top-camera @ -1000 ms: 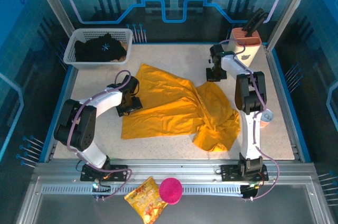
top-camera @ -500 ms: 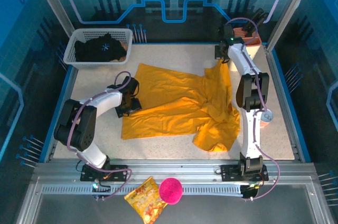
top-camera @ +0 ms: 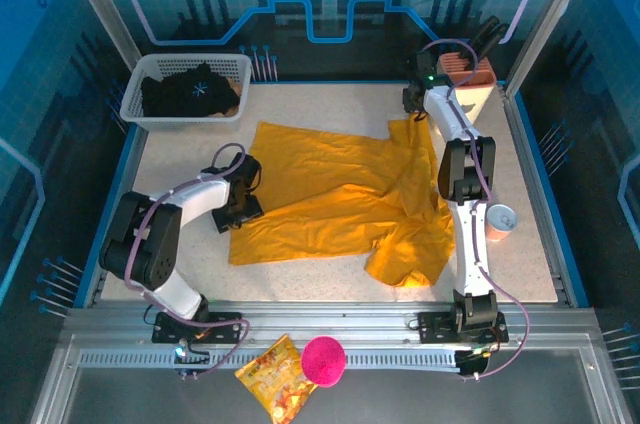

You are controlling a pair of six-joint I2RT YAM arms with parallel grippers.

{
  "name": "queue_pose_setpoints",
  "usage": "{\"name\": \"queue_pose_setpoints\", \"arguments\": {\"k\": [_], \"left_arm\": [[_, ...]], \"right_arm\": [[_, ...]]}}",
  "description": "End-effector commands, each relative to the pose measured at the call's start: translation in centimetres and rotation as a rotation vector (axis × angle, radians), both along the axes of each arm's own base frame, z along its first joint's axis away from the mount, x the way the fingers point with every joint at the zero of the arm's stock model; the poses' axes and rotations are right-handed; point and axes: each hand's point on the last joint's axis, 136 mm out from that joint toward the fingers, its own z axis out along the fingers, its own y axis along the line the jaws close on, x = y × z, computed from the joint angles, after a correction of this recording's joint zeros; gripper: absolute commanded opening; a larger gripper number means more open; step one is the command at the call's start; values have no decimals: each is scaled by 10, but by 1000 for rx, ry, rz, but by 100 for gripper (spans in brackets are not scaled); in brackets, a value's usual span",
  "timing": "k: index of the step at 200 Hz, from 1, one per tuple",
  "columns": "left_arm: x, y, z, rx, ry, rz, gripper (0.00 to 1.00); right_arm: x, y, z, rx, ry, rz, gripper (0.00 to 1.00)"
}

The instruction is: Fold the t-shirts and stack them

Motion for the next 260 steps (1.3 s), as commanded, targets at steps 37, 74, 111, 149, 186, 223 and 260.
{"name": "queue_pose_setpoints", "arguments": {"k": [37,74,111,149,186,223,260], "left_arm": [[4,10,55,68,-52,-34,71],[65,1,111,100,-170,-121,71],[137,-41,105,-16,-201,-200,69],[192,-70,68,-80,-160,-248,65],[216,-76,36,-66,-115,-274,64],[223,-70,19,-16,-84,-275,64],[227,-63,7,3,-64,-264,64]], "right_arm": [[-14,17,59,-31,-56,61,70],[-35,54,74,19,-24,153,58],[-57,86,45,137,92,185,36],[-60,89,2,153,202,179,28],[-65,87,-27,203,277,166,28],[-75,90,-52,284,345,143,28],[-69,97,-69,353,357,125,30]]}}
